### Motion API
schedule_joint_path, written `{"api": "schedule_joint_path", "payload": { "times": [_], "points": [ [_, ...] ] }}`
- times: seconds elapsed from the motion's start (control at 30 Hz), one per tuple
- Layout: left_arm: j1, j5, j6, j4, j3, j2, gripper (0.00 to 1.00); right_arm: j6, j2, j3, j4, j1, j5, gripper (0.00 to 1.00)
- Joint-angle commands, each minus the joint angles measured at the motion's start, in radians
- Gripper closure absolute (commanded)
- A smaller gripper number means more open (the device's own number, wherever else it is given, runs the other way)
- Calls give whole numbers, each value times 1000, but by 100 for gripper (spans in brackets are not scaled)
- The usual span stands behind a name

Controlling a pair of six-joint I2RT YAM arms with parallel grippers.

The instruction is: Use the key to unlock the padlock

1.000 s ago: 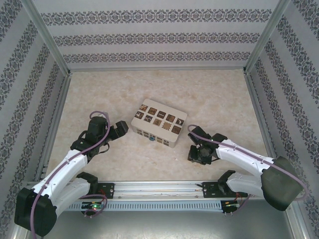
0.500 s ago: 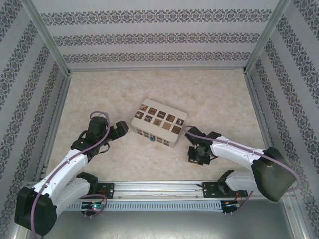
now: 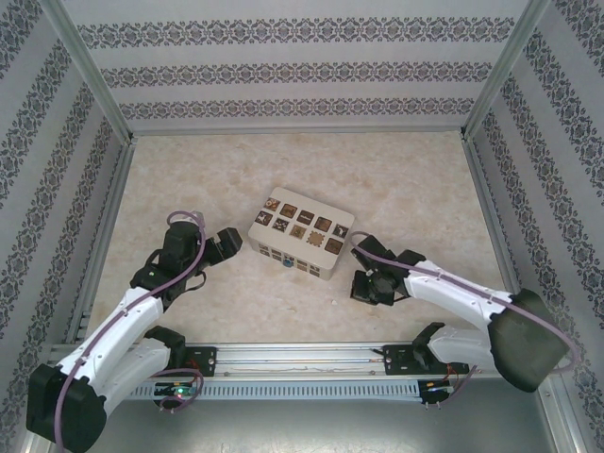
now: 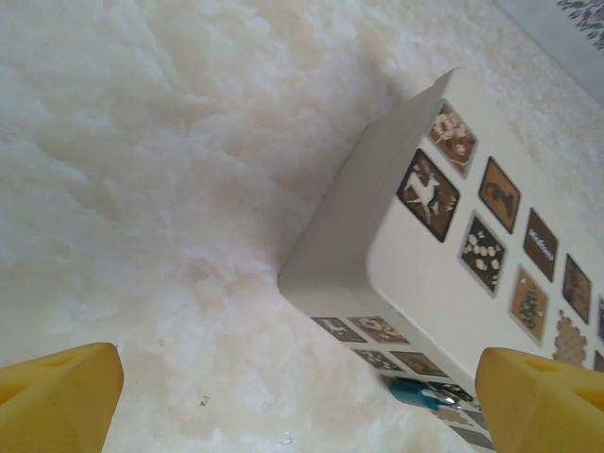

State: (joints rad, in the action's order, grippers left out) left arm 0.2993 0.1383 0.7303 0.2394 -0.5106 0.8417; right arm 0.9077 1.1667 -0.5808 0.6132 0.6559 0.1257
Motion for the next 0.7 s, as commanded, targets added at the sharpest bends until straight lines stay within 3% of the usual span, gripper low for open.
{"api": "schedule_joint_path", "payload": {
  "times": [0.0, 0.2, 0.3, 0.47, 0.67],
  "points": [
    [-6, 53, -17, -26, -53, -18, 4, -30, -75, 11, -127, -24, 36, 100],
    [-4, 211, -10, -116, -127, 12, 9, -8, -176, 22, -389, -47, 103, 100],
    [3, 285, 22, -194, -155, 42, 16, 33, -190, 32, -567, -50, 122, 100],
    [65, 314, 70, -322, -182, 90, 22, 102, -138, 14, -796, -42, 173, 100],
    [168, 295, 99, -409, -228, 185, 26, 151, -67, -29, -884, -9, 173, 100]
  ]
}}
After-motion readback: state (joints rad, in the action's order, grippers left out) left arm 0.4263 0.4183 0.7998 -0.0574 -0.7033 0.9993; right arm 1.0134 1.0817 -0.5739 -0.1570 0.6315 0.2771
